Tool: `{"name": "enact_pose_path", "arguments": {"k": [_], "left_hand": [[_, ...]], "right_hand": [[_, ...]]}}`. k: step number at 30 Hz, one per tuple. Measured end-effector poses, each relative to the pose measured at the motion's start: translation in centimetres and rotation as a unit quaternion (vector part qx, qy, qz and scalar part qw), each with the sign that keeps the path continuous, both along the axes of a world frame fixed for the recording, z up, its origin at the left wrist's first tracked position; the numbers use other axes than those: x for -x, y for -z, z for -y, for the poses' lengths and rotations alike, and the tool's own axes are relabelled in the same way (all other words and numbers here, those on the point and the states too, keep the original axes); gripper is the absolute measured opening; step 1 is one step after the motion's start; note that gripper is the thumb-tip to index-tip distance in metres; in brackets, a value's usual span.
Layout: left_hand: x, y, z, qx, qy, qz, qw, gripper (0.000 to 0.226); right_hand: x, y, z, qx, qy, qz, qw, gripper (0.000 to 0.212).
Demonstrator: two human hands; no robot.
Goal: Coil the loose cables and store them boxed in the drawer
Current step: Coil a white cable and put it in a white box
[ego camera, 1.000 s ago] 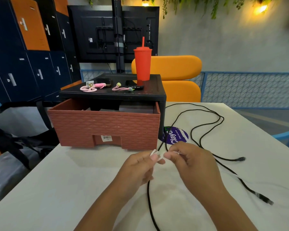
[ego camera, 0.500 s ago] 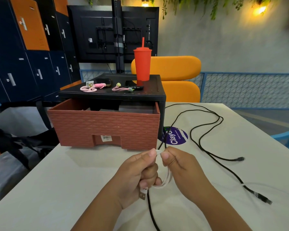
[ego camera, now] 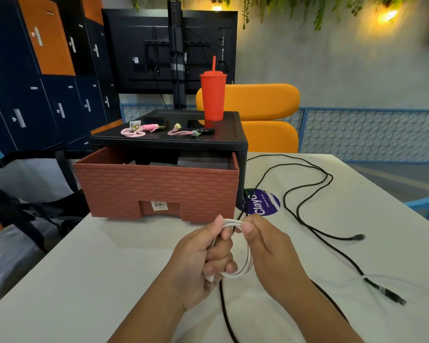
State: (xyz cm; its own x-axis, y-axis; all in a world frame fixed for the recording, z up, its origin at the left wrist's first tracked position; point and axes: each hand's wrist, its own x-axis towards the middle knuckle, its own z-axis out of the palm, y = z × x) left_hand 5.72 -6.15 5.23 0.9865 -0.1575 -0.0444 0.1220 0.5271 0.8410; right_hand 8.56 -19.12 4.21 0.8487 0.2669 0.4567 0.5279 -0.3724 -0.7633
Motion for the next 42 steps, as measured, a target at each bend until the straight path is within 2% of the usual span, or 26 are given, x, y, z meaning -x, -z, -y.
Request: {"name": "enact_pose_path", "arguments": {"k": [3, 9, 14, 19, 28, 33, 38, 42], "left_hand": [[-0.1, -0.2, -0.1, 0.027, -0.018, -0.007, 0.999, 0.032], [-0.5, -0.5, -1.0, 0.147, -0.058, -0.027, 0.987, 0.033], [-1.1, -0.2, -1.7, 0.214, -0.098, -0.024, 0.972, 0.024], [-1.4, 0.0, -2.0, 0.179, -0.13, -0.005, 0.975, 0.037], [-0.9, -0.4, -1.9, 0.15, -0.104, 0.014, 0.983, 0.034], [-1.1, -0.1, -1.9, 0.083, -0.176, 0.053, 0.979, 0.036], [-1.2, 0.5, -1.2, -0.093, -0.26, 0.119, 0.954, 0.029], [-1.4, 1.1, -0.7, -0.222, -0.264, 0.15, 0.927, 0.029]], "right_hand": [[-0.2, -0.5, 0.5, -0.003, 0.003, -0.007, 1.0, 0.026], [-0.7, -0.8, 1.9, 0.095, 0.087, 0.017, 0.992, 0.023], [-0.3, -0.8, 1.4, 0.163, 0.063, 0.03, 0.984, 0.022], [-0.1, -0.7, 1.2, 0.192, 0.06, 0.05, 0.978, 0.022], [-0.3, -0.9, 1.6, 0.158, 0.129, 0.056, 0.977, 0.022], [-0.1, -0.4, 1.0, 0.253, 0.049, 0.017, 0.966, 0.019], [0.6, 0.0, 0.4, 0.344, -0.023, 0.011, 0.939, 0.037], [1.0, 0.4, -0.2, 0.347, -0.083, 0.02, 0.934, 0.027]]}}
